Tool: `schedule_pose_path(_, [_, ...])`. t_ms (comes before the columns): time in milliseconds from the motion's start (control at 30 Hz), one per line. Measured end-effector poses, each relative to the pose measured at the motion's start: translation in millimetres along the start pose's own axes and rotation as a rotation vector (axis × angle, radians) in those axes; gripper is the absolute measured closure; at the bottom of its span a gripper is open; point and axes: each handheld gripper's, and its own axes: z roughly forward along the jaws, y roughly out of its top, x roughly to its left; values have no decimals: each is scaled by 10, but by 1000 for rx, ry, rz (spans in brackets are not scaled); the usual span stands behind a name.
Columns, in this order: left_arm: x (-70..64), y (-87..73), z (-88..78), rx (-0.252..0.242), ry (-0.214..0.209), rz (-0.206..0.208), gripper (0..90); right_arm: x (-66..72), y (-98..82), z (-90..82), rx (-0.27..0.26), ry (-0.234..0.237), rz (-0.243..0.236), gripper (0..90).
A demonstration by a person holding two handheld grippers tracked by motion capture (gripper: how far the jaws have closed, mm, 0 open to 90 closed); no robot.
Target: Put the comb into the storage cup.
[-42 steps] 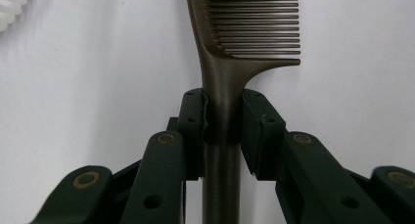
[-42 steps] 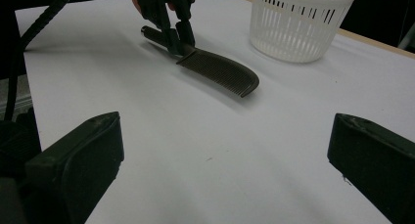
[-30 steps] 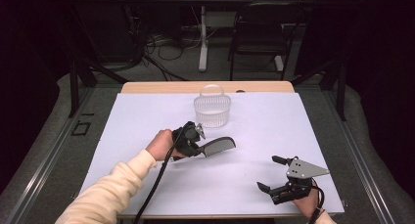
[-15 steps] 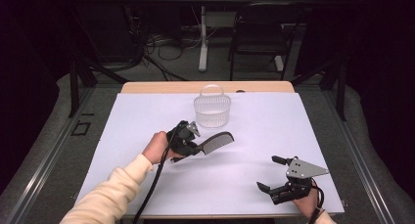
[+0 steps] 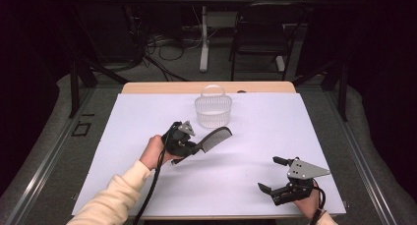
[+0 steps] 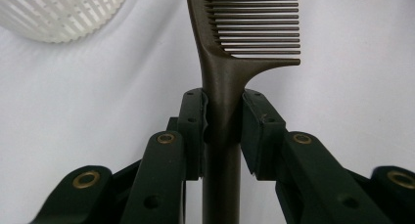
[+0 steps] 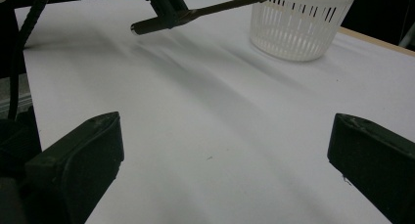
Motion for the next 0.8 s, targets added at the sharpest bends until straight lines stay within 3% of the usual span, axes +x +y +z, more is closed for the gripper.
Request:
schedule_pose_path(467, [-18,-134,-93,-100,55,-44,723,0,0,4,4,2,-4,0])
schedule_pose_path(800, [-53,-164,-111,-125,84,-44,722,0,1,3,3,-2,-6,0])
